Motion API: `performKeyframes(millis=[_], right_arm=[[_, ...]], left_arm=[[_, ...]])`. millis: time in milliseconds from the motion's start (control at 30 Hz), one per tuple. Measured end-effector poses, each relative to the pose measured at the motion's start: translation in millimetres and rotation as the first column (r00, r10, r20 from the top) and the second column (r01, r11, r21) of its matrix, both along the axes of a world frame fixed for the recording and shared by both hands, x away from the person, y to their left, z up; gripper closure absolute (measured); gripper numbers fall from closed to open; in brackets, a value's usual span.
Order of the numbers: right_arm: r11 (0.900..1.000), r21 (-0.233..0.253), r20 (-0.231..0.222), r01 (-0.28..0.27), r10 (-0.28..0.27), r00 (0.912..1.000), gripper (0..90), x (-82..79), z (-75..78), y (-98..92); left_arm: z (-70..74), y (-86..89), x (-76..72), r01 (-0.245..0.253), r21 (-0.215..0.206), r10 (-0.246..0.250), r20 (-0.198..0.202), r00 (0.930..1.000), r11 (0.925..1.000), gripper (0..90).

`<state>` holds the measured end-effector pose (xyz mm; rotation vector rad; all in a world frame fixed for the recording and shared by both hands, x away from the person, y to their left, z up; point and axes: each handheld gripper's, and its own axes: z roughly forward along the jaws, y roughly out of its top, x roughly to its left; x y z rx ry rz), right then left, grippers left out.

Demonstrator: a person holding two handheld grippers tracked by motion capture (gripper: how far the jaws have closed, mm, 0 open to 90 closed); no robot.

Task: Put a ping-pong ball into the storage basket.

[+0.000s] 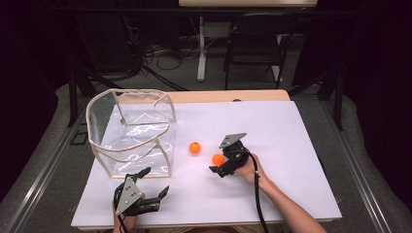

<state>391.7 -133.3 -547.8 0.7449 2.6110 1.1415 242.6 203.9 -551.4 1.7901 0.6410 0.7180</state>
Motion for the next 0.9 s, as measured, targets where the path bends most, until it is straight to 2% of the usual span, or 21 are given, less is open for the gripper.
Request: performKeyframes(millis=[100, 233, 467, 667, 900], right_arm=[[1.000, -0.010, 0.001, 0.003, -0.003, 1.0000, 0.8, -0.4, -1.3, 1.0], [1.000, -0.027, 0.017, 0.009, -0.008, 0.9998, 16.0, -2.0, -1.6, 1.9], [0.997, -0.072, 0.036, 0.012, -0.010, 0.9993, 35.3, -4.3, -1.7, 4.0], [0.996, -0.091, 0.060, 0.023, -0.018, 0.9980, 43.8, -5.7, 0.2, 5.1], [0.994, -0.108, 0.055, 0.018, -0.012, 0.9984, 49.1, -4.9, -1.5, 6.1]], left_arm=[[-0.2, 0.8, 0.3, -0.002, 0.001, 0.002, -0.002, 1.0000, 1.0000, 15.8], [-0.1, 0.8, 0.4, -0.002, 0.003, 0.002, -0.003, 1.0000, 1.0000, 15.8], [-0.4, -0.9, 0.5, 0.009, 0.007, -0.009, -0.005, 0.9999, 0.9999, 15.8], [-0.2, 0.7, 0.7, 0.001, 0.000, -0.001, -0.003, 1.0000, 1.0000, 15.8], [-0.9, -0.7, 1.6, 0.007, 0.002, -0.007, -0.006, 1.0000, 1.0000, 15.8]])
